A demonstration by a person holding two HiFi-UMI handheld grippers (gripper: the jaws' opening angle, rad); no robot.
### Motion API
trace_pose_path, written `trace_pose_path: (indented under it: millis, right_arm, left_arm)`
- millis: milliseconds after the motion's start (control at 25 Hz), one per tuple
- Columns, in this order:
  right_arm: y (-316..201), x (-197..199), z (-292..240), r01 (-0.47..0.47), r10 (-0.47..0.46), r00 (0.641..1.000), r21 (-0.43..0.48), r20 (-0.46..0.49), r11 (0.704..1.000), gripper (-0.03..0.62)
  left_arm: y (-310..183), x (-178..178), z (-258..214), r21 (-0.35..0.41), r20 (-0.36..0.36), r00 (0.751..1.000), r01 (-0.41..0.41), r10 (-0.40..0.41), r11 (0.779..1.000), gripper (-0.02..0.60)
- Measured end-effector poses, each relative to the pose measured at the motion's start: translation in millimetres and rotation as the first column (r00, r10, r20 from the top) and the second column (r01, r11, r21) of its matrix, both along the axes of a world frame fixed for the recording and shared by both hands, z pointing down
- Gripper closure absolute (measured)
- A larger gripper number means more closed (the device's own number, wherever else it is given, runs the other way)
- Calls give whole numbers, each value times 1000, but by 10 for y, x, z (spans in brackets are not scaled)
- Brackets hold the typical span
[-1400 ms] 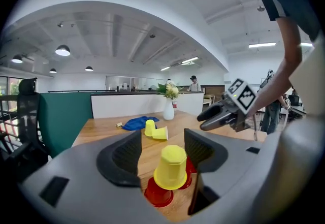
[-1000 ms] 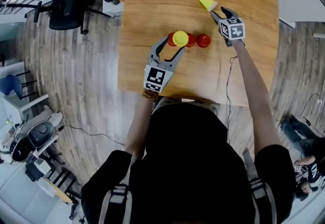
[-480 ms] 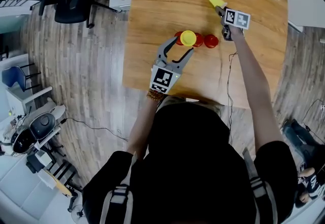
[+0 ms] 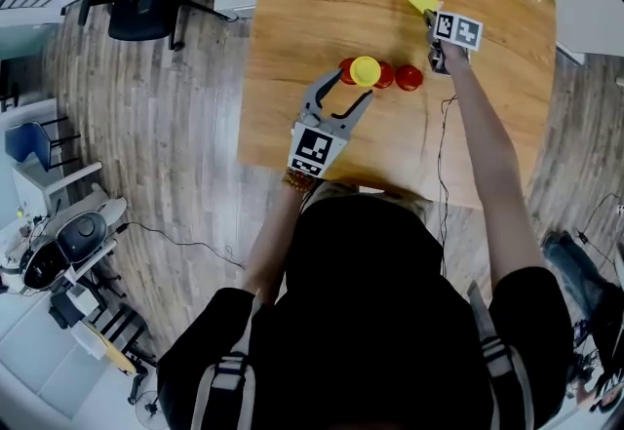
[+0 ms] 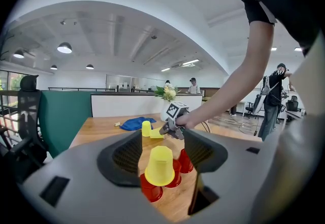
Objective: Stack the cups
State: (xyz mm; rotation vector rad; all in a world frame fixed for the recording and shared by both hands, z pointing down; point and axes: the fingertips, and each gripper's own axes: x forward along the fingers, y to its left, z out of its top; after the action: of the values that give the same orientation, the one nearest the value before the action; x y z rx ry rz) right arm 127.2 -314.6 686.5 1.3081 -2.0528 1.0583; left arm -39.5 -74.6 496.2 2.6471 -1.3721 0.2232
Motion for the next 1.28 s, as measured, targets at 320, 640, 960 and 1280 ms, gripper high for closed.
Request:
trace_pose_path:
  millis: [320,640,960,1280]
  right_arm:
    - [184,-18,-456,-8,-2,992,75,123,997,562]
    - [1217,-333,-1617,102,-235,905,353,356,930,562]
    - [2486,-691,-2084,256,-527,755,564,390,785,562]
    - [2911,-845,-2053,405,-656,698,596,289,693,562]
  left_arm:
    - [-44,38,-88,8,-48,999,5,-4,1000,313]
    - [-140,29,-329,-23,-300,954,-3,-4,1000,313]
    - [-141,155,-540,-37,-555,827,-138,95,990,313]
    - [-2,342,-606,-49,-621,767,-239,158,970,314]
